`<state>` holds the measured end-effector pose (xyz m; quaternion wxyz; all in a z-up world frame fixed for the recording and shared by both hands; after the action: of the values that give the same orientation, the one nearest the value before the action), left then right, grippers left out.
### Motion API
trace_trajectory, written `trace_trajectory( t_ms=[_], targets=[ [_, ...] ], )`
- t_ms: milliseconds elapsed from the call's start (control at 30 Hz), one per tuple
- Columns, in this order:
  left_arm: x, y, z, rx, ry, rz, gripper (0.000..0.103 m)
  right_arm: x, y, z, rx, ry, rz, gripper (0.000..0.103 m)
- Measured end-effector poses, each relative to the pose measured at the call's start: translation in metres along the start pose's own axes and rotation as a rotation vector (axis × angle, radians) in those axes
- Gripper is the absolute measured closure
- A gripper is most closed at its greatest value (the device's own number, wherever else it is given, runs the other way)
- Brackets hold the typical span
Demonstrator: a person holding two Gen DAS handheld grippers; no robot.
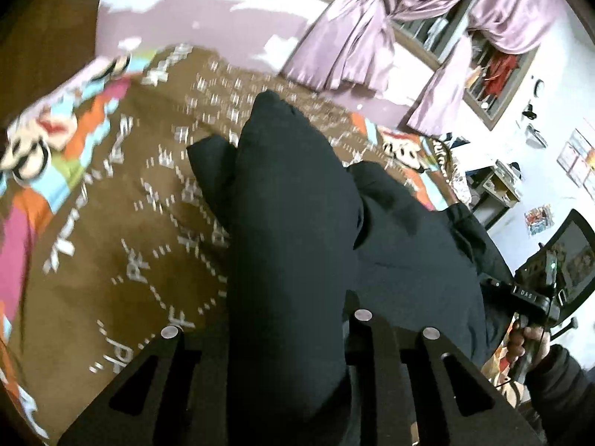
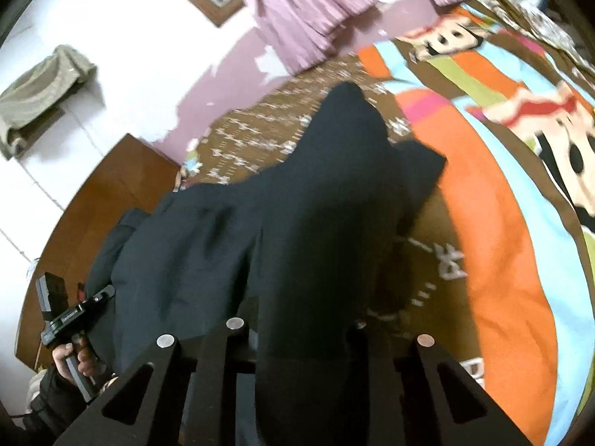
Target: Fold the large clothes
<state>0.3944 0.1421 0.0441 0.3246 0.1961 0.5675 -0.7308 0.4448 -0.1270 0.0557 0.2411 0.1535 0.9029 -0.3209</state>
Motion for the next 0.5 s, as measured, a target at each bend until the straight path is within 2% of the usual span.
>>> trace_trajectory(
  t_ms=[167,267,367,500],
  targets=[
    [-0.015,-0.040,-0.002,-0.043,0.066,0.083,0.087,-0.006,0.018,-0.056,-0.029,-0.119,0.008,0.085],
    [-0.014,-0.058,-0.017,-0.080,0.070,0.114,0.087,-0.006,0.033,-0.073,-0.048,-0.152,0.007,0.085],
    [-0.004,-0.061,-0.039,-0.092,0.031,0.115,0.087,-0.001,0.050,-0.073,-0.040,-0.156,-0.016,0.085],
    [0.023,-0.039,-0.062,-0.130,0.012,0.066,0.086,0.015,0.070,-0.054,0.035,-0.154,-0.064,0.085]
  ],
)
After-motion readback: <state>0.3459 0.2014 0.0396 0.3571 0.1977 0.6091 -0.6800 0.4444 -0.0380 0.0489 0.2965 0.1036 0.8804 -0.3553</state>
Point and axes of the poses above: each gripper's, at about its wrist camera, not at the fingertips, and y roughly the way its jaws point, z to its right, x to its underside, the point moved 10 cm from there along y, roughly the way its jaws point, and after that the axes turned 10 degrees about -x, right-handed, at the moved point
